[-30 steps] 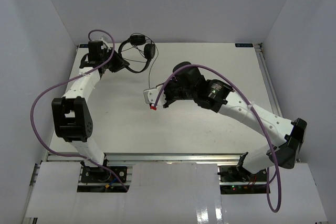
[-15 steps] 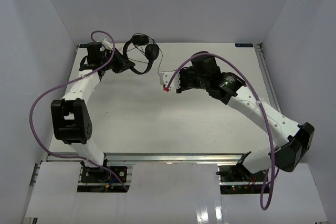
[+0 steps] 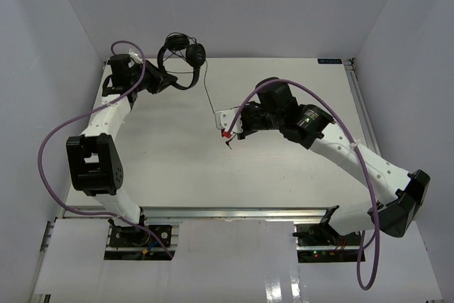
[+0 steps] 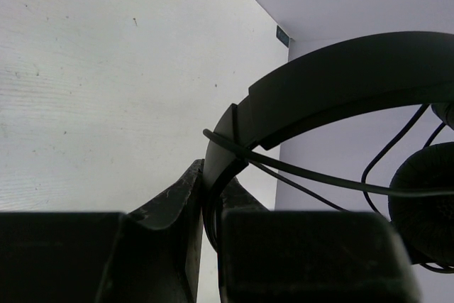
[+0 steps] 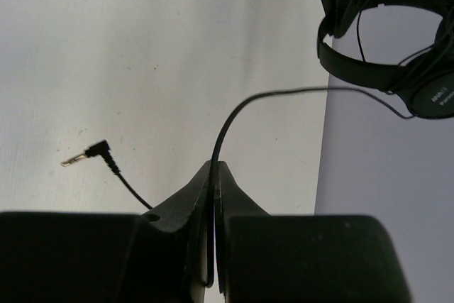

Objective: Wrap the headphones

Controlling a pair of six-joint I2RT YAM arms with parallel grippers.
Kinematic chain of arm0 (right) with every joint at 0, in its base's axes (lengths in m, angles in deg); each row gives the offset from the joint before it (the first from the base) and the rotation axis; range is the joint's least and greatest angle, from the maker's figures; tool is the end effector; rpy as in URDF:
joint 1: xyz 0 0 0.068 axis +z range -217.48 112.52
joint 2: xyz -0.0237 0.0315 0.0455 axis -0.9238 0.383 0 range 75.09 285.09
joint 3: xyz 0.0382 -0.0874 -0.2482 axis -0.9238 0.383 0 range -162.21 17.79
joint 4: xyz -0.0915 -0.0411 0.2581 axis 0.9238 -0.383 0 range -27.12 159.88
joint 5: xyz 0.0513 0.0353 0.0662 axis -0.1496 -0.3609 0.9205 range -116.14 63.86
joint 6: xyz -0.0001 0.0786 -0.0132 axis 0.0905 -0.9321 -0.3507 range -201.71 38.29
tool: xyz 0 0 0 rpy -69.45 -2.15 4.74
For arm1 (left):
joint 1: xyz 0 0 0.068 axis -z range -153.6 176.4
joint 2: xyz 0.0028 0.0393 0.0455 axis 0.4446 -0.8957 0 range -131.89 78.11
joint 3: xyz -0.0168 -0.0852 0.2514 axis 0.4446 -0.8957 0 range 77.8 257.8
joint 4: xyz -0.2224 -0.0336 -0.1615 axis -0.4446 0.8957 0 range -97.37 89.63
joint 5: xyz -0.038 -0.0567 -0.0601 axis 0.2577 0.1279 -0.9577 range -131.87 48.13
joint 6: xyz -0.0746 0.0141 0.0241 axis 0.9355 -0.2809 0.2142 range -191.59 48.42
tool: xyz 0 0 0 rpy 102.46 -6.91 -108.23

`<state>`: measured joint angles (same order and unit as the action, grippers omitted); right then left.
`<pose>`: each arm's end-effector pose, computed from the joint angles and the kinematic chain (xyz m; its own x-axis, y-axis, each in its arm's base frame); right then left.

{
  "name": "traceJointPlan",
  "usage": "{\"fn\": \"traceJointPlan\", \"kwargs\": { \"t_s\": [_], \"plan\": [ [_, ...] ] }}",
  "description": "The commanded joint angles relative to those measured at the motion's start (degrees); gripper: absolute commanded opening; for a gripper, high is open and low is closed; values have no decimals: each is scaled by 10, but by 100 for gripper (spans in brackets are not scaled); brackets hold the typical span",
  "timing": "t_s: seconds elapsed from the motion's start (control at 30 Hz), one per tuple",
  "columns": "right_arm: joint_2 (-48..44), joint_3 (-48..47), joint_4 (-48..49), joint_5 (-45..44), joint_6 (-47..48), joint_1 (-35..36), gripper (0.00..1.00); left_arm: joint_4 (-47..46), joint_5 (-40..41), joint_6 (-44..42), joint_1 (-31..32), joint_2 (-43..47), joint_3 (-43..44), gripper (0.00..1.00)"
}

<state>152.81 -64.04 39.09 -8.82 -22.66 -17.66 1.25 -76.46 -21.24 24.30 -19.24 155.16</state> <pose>0.2079 0.2780 0.3804 0.6237 -0.5304 -0.5742 -0.7119 -0.0819 -0.6975 0.4348 -0.0230 0.2729 -0.6656 -0.6586 -0.3509 -0.0699 0.5232 -0.8493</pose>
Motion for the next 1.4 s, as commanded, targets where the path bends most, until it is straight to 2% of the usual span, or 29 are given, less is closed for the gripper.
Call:
{"fn": "traceJointPlan", "kwargs": {
  "t_s": [0.0, 0.47, 0.97, 1.37],
  "plan": [
    [7, -10, 0, 9, -7, 28, 8, -71, -10, 79, 0, -6, 14, 0],
    [27, -9, -1, 23, -23, 53, 8, -150, -28, 163, -1, -19, -17, 0],
    [33, 20, 19, -19, -20, 56, 8, -297, -124, 275, -9, -24, -80, 0],
    [24, 40, 34, 1, -33, 29, 8, -334, -149, 296, -20, -10, -99, 0]
  ]
}}
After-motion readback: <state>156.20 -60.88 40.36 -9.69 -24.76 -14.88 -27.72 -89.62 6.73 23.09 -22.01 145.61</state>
